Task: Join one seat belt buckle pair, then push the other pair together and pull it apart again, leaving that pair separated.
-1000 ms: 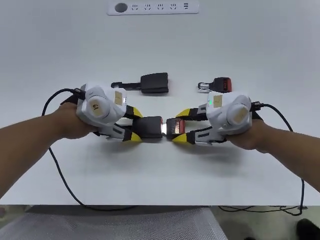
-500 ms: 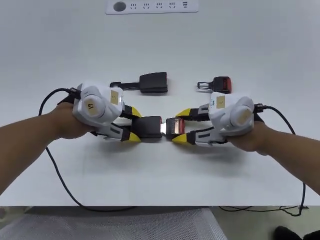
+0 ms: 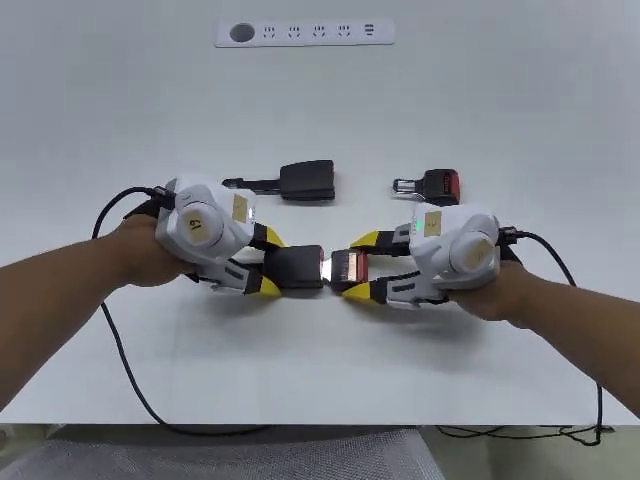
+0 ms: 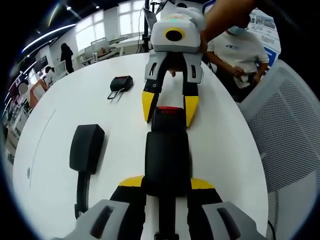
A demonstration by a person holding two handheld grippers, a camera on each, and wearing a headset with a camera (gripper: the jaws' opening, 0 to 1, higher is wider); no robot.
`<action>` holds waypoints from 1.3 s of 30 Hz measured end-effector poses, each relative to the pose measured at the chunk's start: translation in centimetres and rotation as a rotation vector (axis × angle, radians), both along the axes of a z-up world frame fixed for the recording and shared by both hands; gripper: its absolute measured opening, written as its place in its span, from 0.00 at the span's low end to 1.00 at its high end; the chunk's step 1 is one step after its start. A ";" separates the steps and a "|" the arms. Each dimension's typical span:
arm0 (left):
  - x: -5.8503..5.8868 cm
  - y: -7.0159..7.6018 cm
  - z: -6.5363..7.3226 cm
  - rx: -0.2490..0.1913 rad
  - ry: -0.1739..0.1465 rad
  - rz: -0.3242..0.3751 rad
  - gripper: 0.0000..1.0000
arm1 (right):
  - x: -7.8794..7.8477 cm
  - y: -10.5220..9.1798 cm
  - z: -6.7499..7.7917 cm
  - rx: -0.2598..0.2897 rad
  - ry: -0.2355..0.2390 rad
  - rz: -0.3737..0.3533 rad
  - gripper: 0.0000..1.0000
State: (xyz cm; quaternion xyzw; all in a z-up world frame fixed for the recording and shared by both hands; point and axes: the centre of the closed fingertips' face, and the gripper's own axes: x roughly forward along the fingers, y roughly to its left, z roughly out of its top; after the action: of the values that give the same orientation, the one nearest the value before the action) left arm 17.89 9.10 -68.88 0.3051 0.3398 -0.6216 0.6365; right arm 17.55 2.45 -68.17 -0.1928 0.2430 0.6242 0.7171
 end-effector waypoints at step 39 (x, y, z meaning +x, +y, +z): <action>0.8 -1.0 6.6 -0.127 0.030 0.174 0.84 | 1.9 -4.0 6.1 0.105 0.000 -0.279 0.70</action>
State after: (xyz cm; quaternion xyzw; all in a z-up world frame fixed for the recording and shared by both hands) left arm 18.72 8.07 -62.27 0.2239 0.3345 -0.5887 0.7010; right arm 19.50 -1.55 -62.10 -0.1194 0.2346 0.5303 0.8059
